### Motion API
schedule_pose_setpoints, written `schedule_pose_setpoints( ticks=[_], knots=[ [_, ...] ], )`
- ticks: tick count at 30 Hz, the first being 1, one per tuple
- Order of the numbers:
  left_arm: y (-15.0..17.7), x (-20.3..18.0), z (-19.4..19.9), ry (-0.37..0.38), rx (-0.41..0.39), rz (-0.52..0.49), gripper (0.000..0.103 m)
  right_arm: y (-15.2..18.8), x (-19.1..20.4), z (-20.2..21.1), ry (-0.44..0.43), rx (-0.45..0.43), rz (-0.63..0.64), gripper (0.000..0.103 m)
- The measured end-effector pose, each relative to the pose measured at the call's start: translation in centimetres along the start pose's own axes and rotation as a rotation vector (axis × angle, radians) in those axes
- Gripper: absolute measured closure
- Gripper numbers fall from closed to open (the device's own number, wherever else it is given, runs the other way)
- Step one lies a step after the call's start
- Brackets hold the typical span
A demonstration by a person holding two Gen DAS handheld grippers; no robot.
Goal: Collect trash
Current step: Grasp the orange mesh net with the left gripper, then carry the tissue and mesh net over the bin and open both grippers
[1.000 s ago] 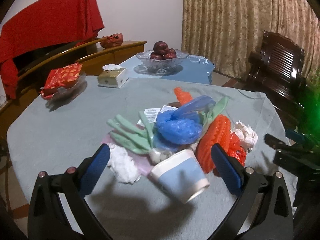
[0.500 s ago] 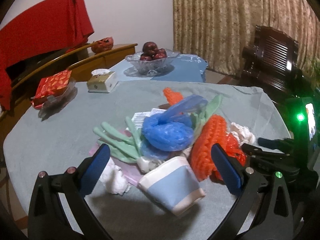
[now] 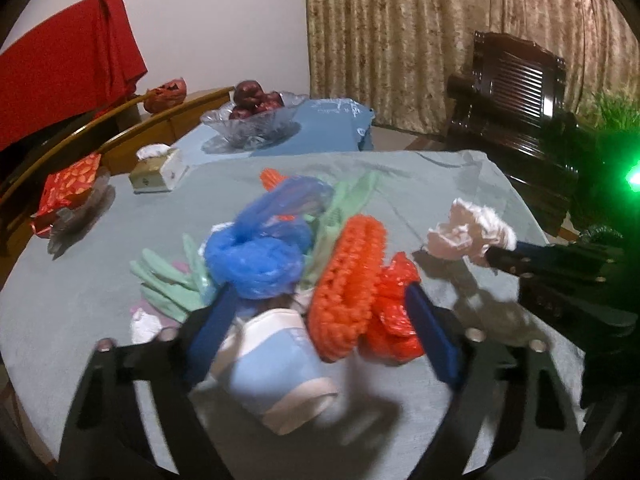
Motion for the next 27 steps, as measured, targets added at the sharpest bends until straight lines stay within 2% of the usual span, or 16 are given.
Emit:
schedule_pose_setpoints(
  ticks=[2,5,8,10,16,27],
  knots=[
    [0.3,-0.3,-0.9,0.005,0.019,0.005,0.03,0.0,-0.3,0.3,0.002,-0.005,0.001,0.084],
    [0.4,-0.4,-2.0,0.002,0.039,-0.008,0.043,0.1,-0.8,0.5,0.003,-0.008,-0.008,0.084],
    [0.5,-0.8,-2.7,0.019,0.053,-0.024,0.06,0.2,-1.1,0.6,-0.003,-0.014,-0.016,0.084],
    [0.6,-1.1,-3.2,0.036,0.069,-0.024,0.077,0.1,-1.1,0.7,-0.006,-0.019,-0.016,0.084],
    [0.2,-1.1,-2.9,0.064,0.049,0.008,0.083,0.2,-0.9,1.8,-0.018,-0.038,-0.027,0.084],
    [-4.3,-1.2,4.2,0.039,-0.123,0.014,0.084,-1.1,-1.5,7.3,-0.023,-0.146,-0.051,0.084]
  ],
)
Point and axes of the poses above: each gripper's, at about its wrist camera, not at the fingertips, and z roughly against the way its jaws point, x to its left, y to its underside, the point moved 8 cm from there along -z, roughly the way its jaws point, and after that the axes turned 1 degree about -z, right-handed, at the moved point
